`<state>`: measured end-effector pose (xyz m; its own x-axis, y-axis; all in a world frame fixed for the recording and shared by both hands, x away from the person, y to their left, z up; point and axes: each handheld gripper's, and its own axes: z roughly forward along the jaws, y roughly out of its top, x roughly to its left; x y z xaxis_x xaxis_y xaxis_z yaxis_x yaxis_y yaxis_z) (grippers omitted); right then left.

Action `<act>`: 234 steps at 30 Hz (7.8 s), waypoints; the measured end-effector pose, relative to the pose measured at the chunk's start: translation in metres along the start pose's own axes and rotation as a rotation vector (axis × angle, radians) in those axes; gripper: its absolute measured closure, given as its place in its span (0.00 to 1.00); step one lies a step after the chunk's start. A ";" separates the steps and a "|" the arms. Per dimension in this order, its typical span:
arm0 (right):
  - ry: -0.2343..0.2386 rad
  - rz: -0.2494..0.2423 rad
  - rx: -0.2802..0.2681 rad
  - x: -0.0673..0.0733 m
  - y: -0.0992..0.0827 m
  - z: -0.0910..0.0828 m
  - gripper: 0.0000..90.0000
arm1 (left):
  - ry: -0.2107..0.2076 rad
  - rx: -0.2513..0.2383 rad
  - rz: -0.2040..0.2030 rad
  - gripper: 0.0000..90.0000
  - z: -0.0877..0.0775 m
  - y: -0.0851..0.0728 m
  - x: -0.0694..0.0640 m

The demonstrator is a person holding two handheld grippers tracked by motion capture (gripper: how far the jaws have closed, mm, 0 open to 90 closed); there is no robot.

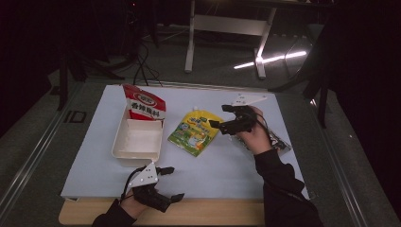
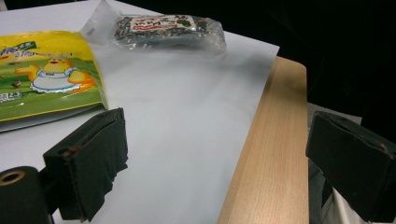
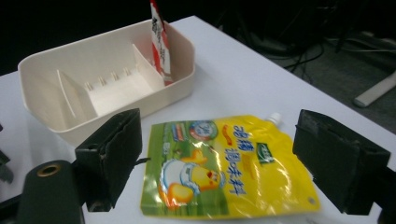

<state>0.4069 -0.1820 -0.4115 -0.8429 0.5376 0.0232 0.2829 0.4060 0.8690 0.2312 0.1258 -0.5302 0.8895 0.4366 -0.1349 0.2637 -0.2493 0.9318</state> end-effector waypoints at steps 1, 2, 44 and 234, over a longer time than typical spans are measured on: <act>0.008 0.014 0.005 -0.001 -0.002 -0.005 0.17 | 0.001 -0.001 -0.002 0.07 0.000 0.000 0.000; 0.002 0.017 0.002 -0.001 -0.005 -0.011 0.18 | 0.000 -0.002 -0.004 0.07 0.000 0.000 0.000; -0.272 0.115 0.044 -0.077 -0.110 -0.096 0.85 | 0.005 0.000 -0.013 0.07 0.000 -0.003 0.001; -0.071 0.100 0.354 -0.081 -0.094 -0.023 1.00 | -0.014 0.034 0.003 0.07 0.007 0.000 -0.003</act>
<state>0.4380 -0.2809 -0.4838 -0.7729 0.6322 0.0541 0.5134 0.5729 0.6389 0.2311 0.1184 -0.5325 0.8952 0.4241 -0.1370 0.2735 -0.2802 0.9202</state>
